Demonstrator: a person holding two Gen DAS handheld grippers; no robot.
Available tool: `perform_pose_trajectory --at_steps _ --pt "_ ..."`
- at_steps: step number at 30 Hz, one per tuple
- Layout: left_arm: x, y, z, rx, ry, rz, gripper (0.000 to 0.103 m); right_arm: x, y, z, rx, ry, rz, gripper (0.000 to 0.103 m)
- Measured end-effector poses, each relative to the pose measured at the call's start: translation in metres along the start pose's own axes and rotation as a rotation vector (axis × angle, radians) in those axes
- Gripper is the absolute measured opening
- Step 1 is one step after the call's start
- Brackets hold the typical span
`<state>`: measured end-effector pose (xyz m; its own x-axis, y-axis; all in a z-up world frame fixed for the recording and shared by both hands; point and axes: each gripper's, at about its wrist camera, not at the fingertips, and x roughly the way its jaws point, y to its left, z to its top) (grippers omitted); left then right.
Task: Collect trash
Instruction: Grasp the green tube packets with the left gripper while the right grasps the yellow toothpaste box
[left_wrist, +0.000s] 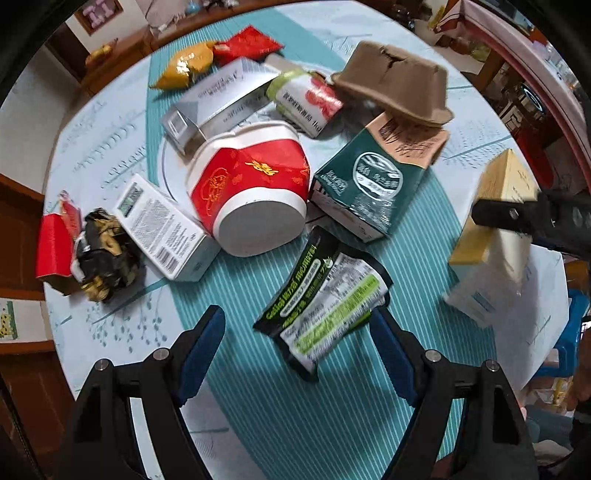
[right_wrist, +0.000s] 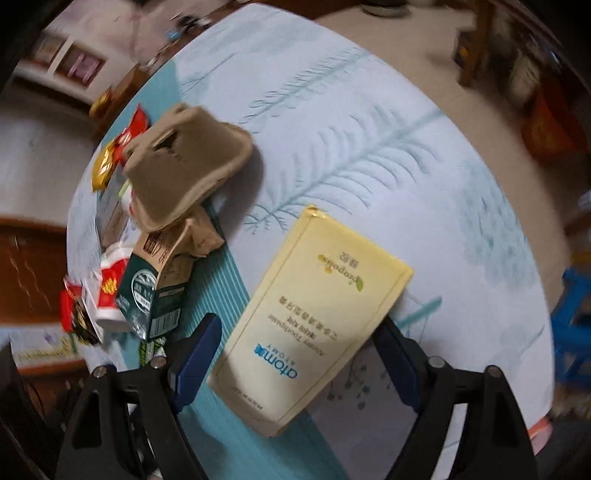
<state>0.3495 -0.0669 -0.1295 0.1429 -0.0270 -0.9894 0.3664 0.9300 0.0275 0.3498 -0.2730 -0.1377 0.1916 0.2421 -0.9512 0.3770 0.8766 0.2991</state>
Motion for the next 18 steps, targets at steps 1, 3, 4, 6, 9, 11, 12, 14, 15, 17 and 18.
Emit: perform_pose_trajectory --at_steps 1,3,4,6,9,11,12,14,15,17,18 --pt "0.003 0.0 0.003 -0.004 0.008 -0.007 0.079 0.001 0.001 0.0 -0.022 0.005 0.007 0.075" --pt "0.01 0.003 0.008 -0.016 0.028 -0.024 0.079 -0.001 0.002 -0.002 -0.051 0.015 0.022 0.072" --pt "0.014 0.004 0.009 -0.023 0.042 -0.035 0.079 -0.001 0.001 -0.003 -0.067 0.016 0.028 0.069" --pt "0.02 0.007 0.013 -0.033 0.06 -0.059 0.062 -0.002 0.0 -0.005 -0.091 0.023 0.038 0.065" --pt "0.024 0.009 0.018 -0.051 0.07 -0.063 0.039 -0.003 0.0 -0.006 -0.126 0.036 0.055 0.062" --pt "0.024 0.01 0.021 -0.062 0.067 -0.056 0.018 -0.006 -0.007 -0.007 -0.13 0.044 0.08 0.061" --pt "0.024 0.013 0.022 -0.078 0.068 -0.072 0.018 -0.007 -0.009 -0.009 -0.131 0.045 0.094 0.061" --pt "0.02 0.018 0.019 -0.108 0.059 -0.094 0.018 -0.009 -0.01 -0.011 -0.134 0.042 0.111 0.06" --pt "0.018 0.018 0.017 -0.111 0.051 -0.087 0.017 -0.011 -0.01 -0.012 -0.137 0.039 0.124 0.06" --pt "0.012 0.017 0.01 -0.11 0.031 -0.081 0.017 -0.015 -0.013 -0.014 -0.141 0.034 0.143 0.06" --pt "0.009 0.018 0.006 -0.112 0.025 -0.082 0.017 -0.018 -0.013 -0.016 -0.144 0.03 0.153 0.06"
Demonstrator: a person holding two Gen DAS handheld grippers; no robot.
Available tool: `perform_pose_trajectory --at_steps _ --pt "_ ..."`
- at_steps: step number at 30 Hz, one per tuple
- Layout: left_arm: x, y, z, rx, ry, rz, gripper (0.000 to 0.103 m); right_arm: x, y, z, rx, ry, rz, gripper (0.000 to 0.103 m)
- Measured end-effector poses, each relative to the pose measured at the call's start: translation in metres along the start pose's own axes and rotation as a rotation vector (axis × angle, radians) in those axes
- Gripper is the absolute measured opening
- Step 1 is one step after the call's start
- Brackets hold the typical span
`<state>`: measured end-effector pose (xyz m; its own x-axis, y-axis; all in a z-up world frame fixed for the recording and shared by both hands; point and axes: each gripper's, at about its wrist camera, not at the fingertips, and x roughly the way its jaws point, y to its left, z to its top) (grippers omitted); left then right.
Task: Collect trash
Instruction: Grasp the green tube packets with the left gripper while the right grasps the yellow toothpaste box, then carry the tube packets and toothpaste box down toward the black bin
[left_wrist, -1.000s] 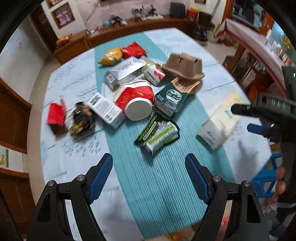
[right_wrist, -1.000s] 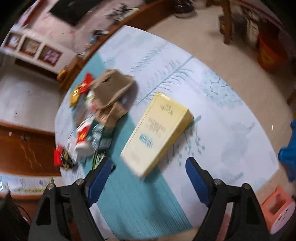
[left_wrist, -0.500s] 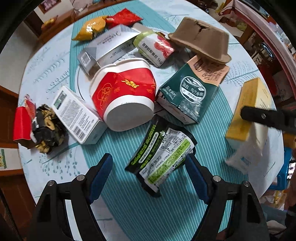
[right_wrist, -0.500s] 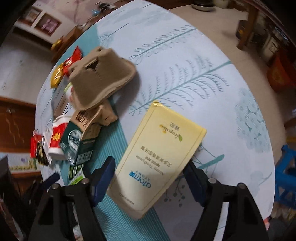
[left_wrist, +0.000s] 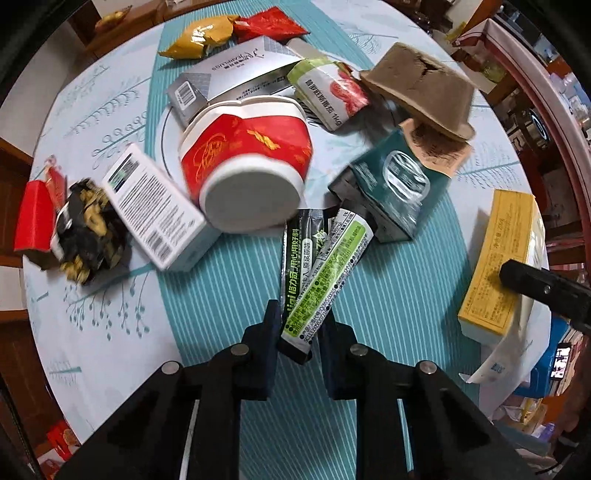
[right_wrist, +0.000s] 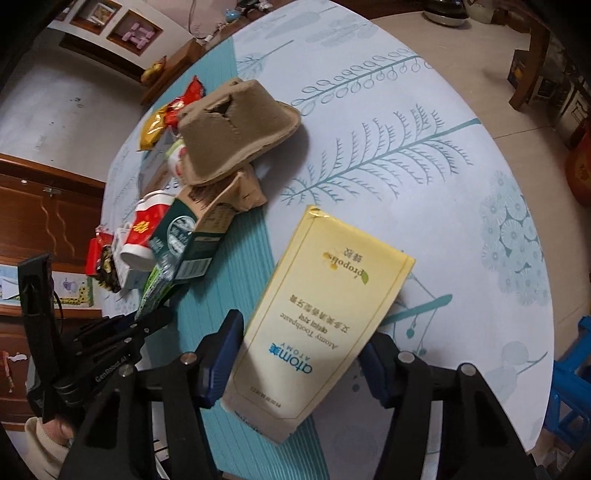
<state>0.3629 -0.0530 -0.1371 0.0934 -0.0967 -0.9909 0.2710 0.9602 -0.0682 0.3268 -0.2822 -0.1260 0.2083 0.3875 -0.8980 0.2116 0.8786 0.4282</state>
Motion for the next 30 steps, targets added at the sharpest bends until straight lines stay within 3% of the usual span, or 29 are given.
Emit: perform_pose_trajectory --at_steps 6,14,30 --pt "-0.032 -0.008 -0.033 -0.004 -0.056 -0.026 0.017 -0.015 0.006 -0.017 -0.01 -0.019 0.045 0.059" --pt "-0.082 -0.021 -0.101 -0.035 -0.132 -0.069 0.017 -0.044 0.022 -0.068 -0.055 -0.067 0.071 0.059" --pt "-0.144 -0.024 -0.263 -0.012 -0.216 -0.12 0.017 -0.1 0.05 -0.236 -0.091 -0.146 0.108 0.059"
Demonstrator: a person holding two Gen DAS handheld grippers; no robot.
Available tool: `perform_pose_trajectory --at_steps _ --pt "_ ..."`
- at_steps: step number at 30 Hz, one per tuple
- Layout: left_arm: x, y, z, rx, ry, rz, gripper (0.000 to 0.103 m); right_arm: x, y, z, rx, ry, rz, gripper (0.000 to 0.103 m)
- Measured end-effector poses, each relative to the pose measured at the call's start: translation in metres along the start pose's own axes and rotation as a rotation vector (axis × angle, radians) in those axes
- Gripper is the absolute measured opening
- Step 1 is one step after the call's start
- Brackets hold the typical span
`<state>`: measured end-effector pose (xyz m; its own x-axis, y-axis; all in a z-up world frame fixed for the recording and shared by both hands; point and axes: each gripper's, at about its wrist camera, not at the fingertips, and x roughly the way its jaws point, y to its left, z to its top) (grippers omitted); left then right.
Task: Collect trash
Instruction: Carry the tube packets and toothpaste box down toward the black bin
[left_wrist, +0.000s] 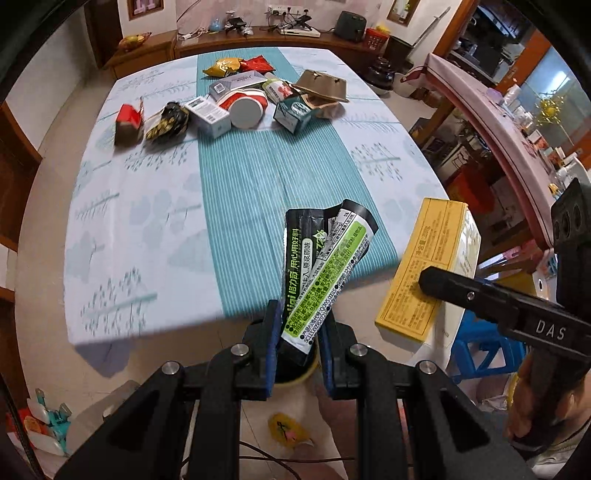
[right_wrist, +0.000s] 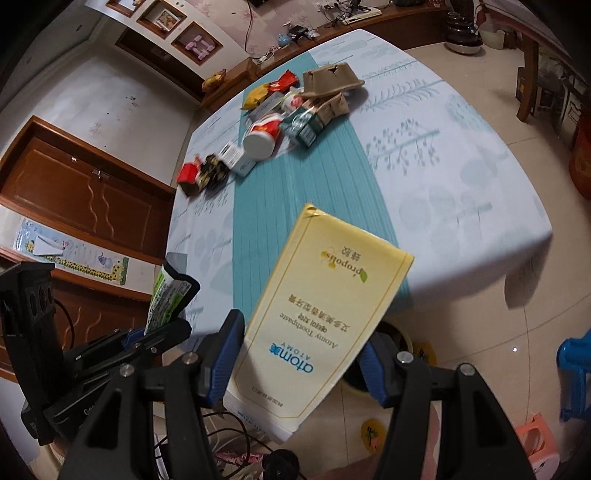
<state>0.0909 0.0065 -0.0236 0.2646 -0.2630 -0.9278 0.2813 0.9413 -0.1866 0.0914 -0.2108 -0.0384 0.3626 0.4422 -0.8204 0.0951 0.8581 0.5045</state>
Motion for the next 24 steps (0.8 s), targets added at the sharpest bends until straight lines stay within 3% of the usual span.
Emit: perform_pose_trajectory --at_steps 10,16,24 --pt "-0.008 0.006 -0.09 -0.021 0.038 0.002 0.017 -0.009 0.012 -0.092 0.0 0.023 -0.007 0.059" --pt "0.0 0.009 -0.119 -0.045 0.076 0.015 0.017 0.005 0.011 -0.125 -0.001 0.077 -0.023 0.059" --pt "0.043 0.001 -0.144 -0.042 0.146 0.029 0.017 0.046 -0.006 -0.153 0.008 0.179 -0.065 0.059"
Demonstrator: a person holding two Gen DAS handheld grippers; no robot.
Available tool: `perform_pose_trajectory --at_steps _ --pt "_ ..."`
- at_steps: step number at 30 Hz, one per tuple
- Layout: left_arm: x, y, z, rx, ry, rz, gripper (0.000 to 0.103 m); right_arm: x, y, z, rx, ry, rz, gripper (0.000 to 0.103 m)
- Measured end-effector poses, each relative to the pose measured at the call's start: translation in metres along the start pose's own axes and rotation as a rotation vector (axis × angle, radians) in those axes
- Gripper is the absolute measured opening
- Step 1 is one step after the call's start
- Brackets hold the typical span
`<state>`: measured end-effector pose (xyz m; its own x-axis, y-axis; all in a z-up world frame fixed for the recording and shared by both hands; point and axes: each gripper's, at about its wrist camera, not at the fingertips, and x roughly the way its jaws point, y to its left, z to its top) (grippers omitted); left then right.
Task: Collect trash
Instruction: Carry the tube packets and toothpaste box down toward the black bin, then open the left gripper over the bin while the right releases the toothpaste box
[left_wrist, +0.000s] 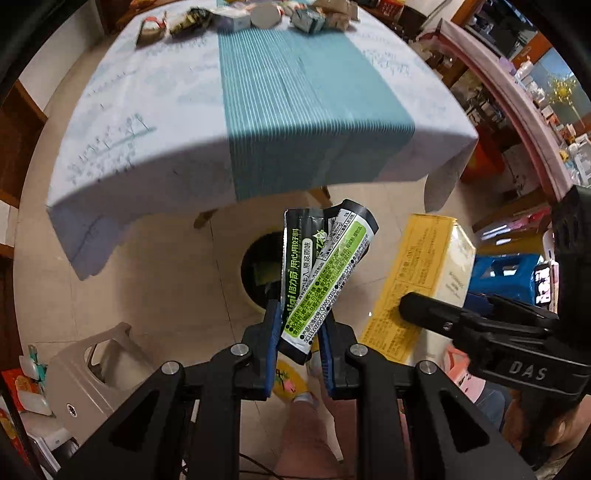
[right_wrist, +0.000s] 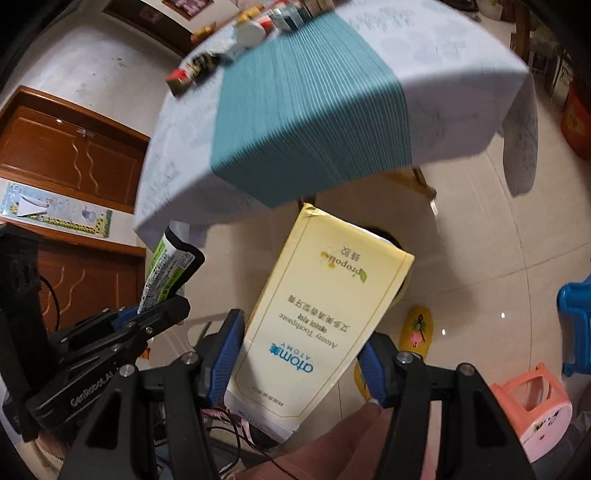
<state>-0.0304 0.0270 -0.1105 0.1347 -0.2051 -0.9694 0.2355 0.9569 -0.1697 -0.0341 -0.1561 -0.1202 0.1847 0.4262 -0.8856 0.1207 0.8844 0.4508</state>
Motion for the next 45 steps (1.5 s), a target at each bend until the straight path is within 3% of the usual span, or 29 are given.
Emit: perform_pose_trajectory --at_steps 13,24,26,28,30,32,39,45 --pt "0.134 -0.002 0.006 0.01 0.064 0.043 0.017 0.117 -0.068 0.0 0.0 0.095 -0.09 0.059" --pt "0.245 -0.001 0.019 0.052 0.117 0.081 0.019 0.192 -0.132 0.007 0.066 0.11 -0.126 0.059" --pt "0.255 -0.001 0.022 0.061 0.114 0.088 0.022 0.201 -0.138 0.009 0.074 0.112 -0.128 0.059" --pt "0.264 -0.001 0.025 0.068 0.108 0.094 0.032 0.209 -0.142 0.011 0.076 0.117 -0.128 0.059" --pt "0.269 0.0 0.028 0.072 0.096 0.104 0.05 0.215 -0.144 0.012 0.073 0.122 -0.13 0.059" --pt "0.271 0.003 0.03 0.069 0.072 0.122 0.057 0.22 -0.144 0.014 0.07 0.126 -0.131 0.059" --pt "0.267 0.027 0.026 0.004 0.065 0.112 0.062 0.234 -0.136 0.023 0.049 0.141 -0.126 0.059" --pt "0.255 0.045 0.021 -0.025 0.017 0.155 0.062 0.247 -0.119 0.032 0.003 0.159 -0.119 0.059"
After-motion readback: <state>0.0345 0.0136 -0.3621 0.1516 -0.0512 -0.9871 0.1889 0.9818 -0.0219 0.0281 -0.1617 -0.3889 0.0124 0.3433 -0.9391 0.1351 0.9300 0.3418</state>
